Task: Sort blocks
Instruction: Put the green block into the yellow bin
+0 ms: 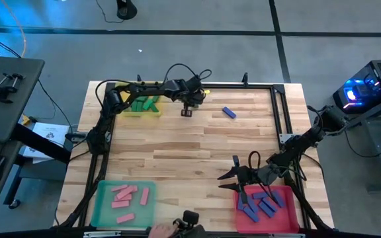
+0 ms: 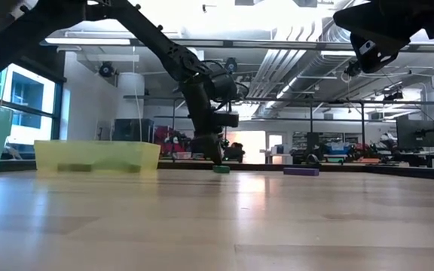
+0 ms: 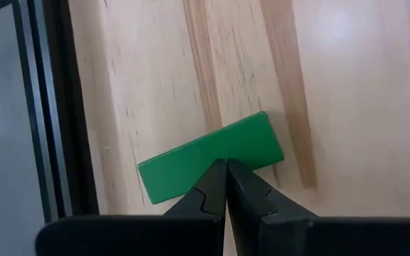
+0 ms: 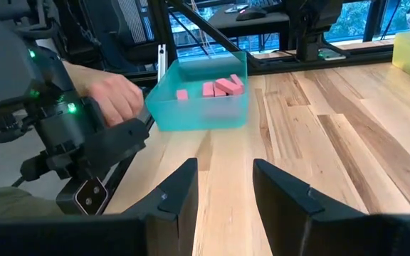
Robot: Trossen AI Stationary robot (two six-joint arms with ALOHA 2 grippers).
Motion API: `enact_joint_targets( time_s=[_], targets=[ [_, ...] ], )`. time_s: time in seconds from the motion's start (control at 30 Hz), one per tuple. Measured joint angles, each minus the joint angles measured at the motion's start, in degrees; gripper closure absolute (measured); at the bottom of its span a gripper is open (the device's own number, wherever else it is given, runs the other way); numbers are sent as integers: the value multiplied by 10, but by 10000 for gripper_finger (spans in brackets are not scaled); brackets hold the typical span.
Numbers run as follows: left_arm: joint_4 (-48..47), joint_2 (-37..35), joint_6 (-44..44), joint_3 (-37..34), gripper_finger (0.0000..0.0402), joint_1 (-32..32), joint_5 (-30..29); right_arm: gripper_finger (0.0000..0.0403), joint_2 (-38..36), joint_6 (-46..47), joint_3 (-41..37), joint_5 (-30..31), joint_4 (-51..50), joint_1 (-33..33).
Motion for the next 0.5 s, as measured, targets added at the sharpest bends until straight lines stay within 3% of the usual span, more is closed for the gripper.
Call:
enact_joint_targets(
  time_s=[0.37, 0.5],
  targets=[
    [-27, -1, -1, 0, 401, 7, 4, 284, 0, 6, 0, 12, 0, 0],
    [-79, -1, 4, 0, 401, 7, -27, 284, 0, 6, 0, 11, -2, 0]
  ],
)
